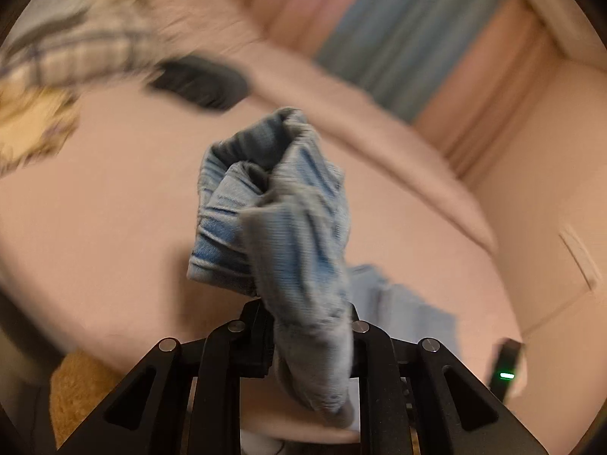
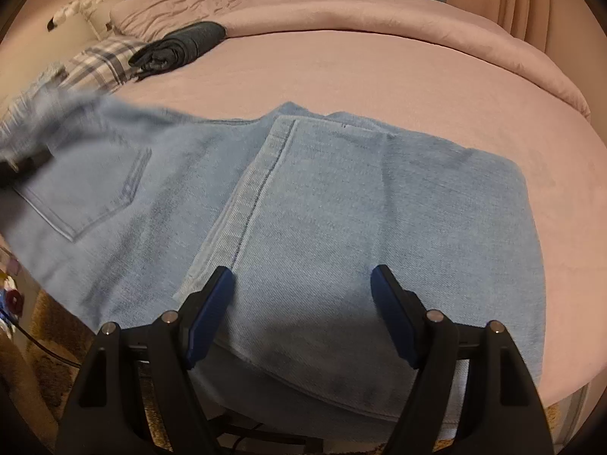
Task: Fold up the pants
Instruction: 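Grasp the elastic cuffs with the left tool and lift them, then fold the cuffs over onto the pants with the left tool and release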
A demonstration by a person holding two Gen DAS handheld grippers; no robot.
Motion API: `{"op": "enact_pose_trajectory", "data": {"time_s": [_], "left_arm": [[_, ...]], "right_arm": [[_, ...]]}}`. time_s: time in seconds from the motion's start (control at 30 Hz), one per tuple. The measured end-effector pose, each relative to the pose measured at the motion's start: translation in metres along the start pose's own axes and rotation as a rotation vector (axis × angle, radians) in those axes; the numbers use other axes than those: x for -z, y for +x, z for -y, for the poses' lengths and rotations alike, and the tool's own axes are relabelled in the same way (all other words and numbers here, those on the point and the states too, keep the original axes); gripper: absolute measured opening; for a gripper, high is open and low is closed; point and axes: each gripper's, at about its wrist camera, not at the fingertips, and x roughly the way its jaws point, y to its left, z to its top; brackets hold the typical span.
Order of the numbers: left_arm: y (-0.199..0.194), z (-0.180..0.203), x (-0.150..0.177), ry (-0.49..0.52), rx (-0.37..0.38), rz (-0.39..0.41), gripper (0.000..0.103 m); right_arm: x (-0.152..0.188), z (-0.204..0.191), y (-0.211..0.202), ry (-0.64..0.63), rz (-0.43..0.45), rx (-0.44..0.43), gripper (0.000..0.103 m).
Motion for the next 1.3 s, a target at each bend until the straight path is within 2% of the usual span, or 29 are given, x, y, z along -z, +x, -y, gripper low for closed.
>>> {"op": "enact_pose_trajectory", "data": {"time_s": [0.1, 0.17, 0.33, 0.47, 0.57, 0.7, 0.83, 0.9, 0.97, 1.03, 1.07, 1.1, 1.23, 1.3], "left_arm": [[-0.005, 0.041, -0.001, 0.113, 0.078, 0.013, 0.017], [0.004, 0.071, 0.001, 0.179, 0.130, -0.007, 0.017], [0.031, 0.129, 0.014, 0.323, 0.208, -0.075, 0.017], [0.066, 0.159, 0.034, 0.389, 0.238, -0.188, 0.017], [0.091, 0.173, 0.051, 0.437, 0.237, -0.268, 0.018], [0.120, 0.190, 0.077, 0.509, 0.178, -0.379, 0.022], [0.118, 0.207, 0.086, 0.594, 0.117, -0.353, 0.024], [0.120, 0.208, 0.086, 0.590, 0.112, -0.367, 0.032], [0.117, 0.201, 0.083, 0.531, 0.205, -0.416, 0.066], [0.108, 0.190, 0.079, 0.452, 0.328, -0.455, 0.086], [0.103, 0.188, 0.076, 0.419, 0.378, -0.456, 0.089], [0.099, 0.186, 0.073, 0.407, 0.381, -0.446, 0.089], [0.085, 0.176, 0.062, 0.382, 0.380, -0.420, 0.089], [0.080, 0.171, 0.056, 0.360, 0.345, -0.394, 0.089]], "right_arm": [[0.001, 0.010, -0.010, 0.060, 0.022, -0.052, 0.075], [0.002, 0.022, -0.018, 0.117, 0.035, -0.069, 0.075], [0.009, 0.055, -0.046, 0.196, 0.096, -0.008, 0.076], [0.021, 0.087, -0.070, 0.277, 0.138, 0.028, 0.076], [0.030, 0.109, -0.079, 0.345, 0.151, 0.033, 0.076], [0.042, 0.132, -0.080, 0.436, 0.148, 0.014, 0.076], [0.047, 0.138, -0.085, 0.475, 0.162, 0.001, 0.076], [0.047, 0.136, -0.090, 0.484, 0.176, -0.010, 0.076], [0.049, 0.133, -0.097, 0.490, 0.192, -0.030, 0.077], [0.049, 0.132, -0.102, 0.485, 0.204, -0.040, 0.077], [0.046, 0.134, -0.103, 0.482, 0.207, -0.041, 0.077], [0.045, 0.133, -0.104, 0.476, 0.210, -0.040, 0.077], [0.044, 0.137, -0.104, 0.494, 0.218, -0.050, 0.079], [0.048, 0.141, -0.104, 0.504, 0.218, -0.053, 0.080]]}}
